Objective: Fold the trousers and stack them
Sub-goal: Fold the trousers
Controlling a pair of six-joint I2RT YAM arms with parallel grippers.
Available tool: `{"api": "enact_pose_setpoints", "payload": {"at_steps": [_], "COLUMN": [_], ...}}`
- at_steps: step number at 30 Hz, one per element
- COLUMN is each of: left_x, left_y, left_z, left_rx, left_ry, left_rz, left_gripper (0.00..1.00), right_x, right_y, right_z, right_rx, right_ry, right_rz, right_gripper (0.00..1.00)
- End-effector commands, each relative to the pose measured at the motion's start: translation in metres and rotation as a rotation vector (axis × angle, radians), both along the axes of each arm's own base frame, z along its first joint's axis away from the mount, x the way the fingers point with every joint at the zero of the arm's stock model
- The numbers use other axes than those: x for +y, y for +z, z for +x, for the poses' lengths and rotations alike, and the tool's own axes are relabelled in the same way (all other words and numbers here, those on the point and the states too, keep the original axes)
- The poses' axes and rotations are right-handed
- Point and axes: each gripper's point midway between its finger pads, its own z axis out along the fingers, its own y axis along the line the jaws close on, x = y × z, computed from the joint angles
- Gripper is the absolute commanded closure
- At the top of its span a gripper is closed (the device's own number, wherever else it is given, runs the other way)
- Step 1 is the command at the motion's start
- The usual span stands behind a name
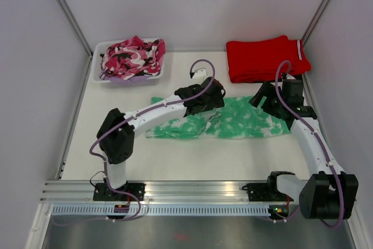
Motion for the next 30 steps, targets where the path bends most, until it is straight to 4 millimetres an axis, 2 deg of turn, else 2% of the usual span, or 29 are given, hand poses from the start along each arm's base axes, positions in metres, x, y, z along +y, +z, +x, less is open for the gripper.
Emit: {"api": "enact_pose_setpoints", "payload": {"at_steps": [1, 2, 3, 4, 5, 6, 7, 8, 9, 10, 12, 13, 15, 16, 17, 18, 19, 20, 21, 22, 25, 29, 30], "left_x": [0.039, 0.06, 0.075, 0.096, 0.111, 0.112, 0.133, 0.133, 0.122, 0.124, 0.104, 0.096, 0.086, 0.075, 0.069, 0.063, 0.052, 0.048, 0.045, 0.039, 0.024, -0.006, -0.02], "left_y": [0.078, 0.069, 0.068, 0.077, 0.052, 0.044, 0.021, 0.014, 0.017, 0.001, -0.001, -0.008, -0.019, -0.016, -0.027, -0.03, -0.021, -0.022, -0.033, -0.026, -0.03, -0.038, -0.038], "left_z": [0.002, 0.0, -0.001, -0.001, -0.005, -0.011, -0.019, -0.024, -0.023, -0.035, -0.04, -0.049, -0.05, -0.05, -0.049, -0.047, -0.043, -0.039, -0.036, -0.032, -0.026, -0.045, -0.06], "left_rx": [-0.086, -0.063, -0.056, -0.067, -0.038, 0.004, 0.046, 0.056, 0.028, 0.048, 0.031, 0.033, 0.034, 0.026, 0.048, 0.05, 0.037, 0.037, 0.054, 0.043, 0.033, 0.059, 0.054], "left_ry": [0.097, 0.119, 0.137, 0.166, 0.167, 0.132, 0.15, 0.128, 0.094, 0.066, -0.011, -0.05, -0.08, -0.111, -0.122, -0.134, -0.146, -0.143, -0.142, -0.144, -0.186, -0.288, -0.339], "left_rz": [-0.04, 0.001, 0.011, -0.002, 0.021, -0.024, -0.029, -0.056, -0.123, -0.13, -0.205, -0.192, -0.164, -0.162, -0.141, -0.131, -0.13, -0.119, -0.094, -0.099, -0.11, -0.113, -0.106], "left_gripper": [0.0, 0.0, 0.0, 0.0, 0.0, 0.04, 0.07, 0.14, 0.23, 0.26, 0.32, 0.32, 0.32, 0.32, 0.32, 0.32, 0.32, 0.32, 0.33, 0.33, 0.34, 0.4, 0.4], "right_x": [0.018, 0.022, 0.027, 0.03, 0.035, 0.041, 0.05, 0.063, 0.068, 0.075, 0.082, 0.089, 0.096, 0.103, 0.107, 0.11, 0.114, 0.114, 0.114, 0.113, 0.115, 0.115, 0.116], "right_y": [0.01, 0.008, 0.008, 0.009, 0.009, 0.008, 0.009, 0.011, 0.007, 0.007, -0.002, -0.006, -0.016, -0.019, -0.022, -0.029, -0.032, -0.034, -0.038, -0.042, -0.048, -0.064, -0.065], "right_z": [0.002, 0.0, -0.001, -0.001, -0.002, -0.003, -0.002, -0.003, -0.002, -0.002, -0.002, -0.002, -0.002, -0.002, -0.001, -0.001, -0.001, 0.0, 0.002, 0.001, 0.001, 0.002, 0.004], "right_rx": [-0.056, -0.056, -0.06, -0.068, -0.07, -0.07, -0.078, -0.082, -0.067, -0.065, -0.04, -0.037, -0.015, -0.015, -0.01, 0.01, 0.012, 0.017, 0.025, 0.032, 0.029, 0.066, 0.068], "right_ry": [0.096, 0.115, 0.139, 0.151, 0.173, 0.198, 0.228, 0.264, 0.276, 0.291, 0.302, 0.321, 0.335, 0.354, 0.359, 0.36, 0.367, 0.366, 0.357, 0.351, 0.337, 0.32, 0.315], "right_rz": [0.061, 0.072, 0.086, 0.087, 0.084, 0.093, 0.095, 0.097, 0.093, 0.086, 0.091, 0.098, 0.108, 0.112, 0.116, 0.121, 0.123, 0.121, 0.123, 0.123, 0.141, 0.147, 0.155], "right_gripper": [0.09, 0.08, 0.09, 0.08, 0.08, 0.08, 0.09, 0.09, 0.09, 0.09, 0.09, 0.1, 0.11, 0.12, 0.12, 0.13, 0.14, 0.16, 0.19, 0.2, 0.25, 0.28, 0.28]}}
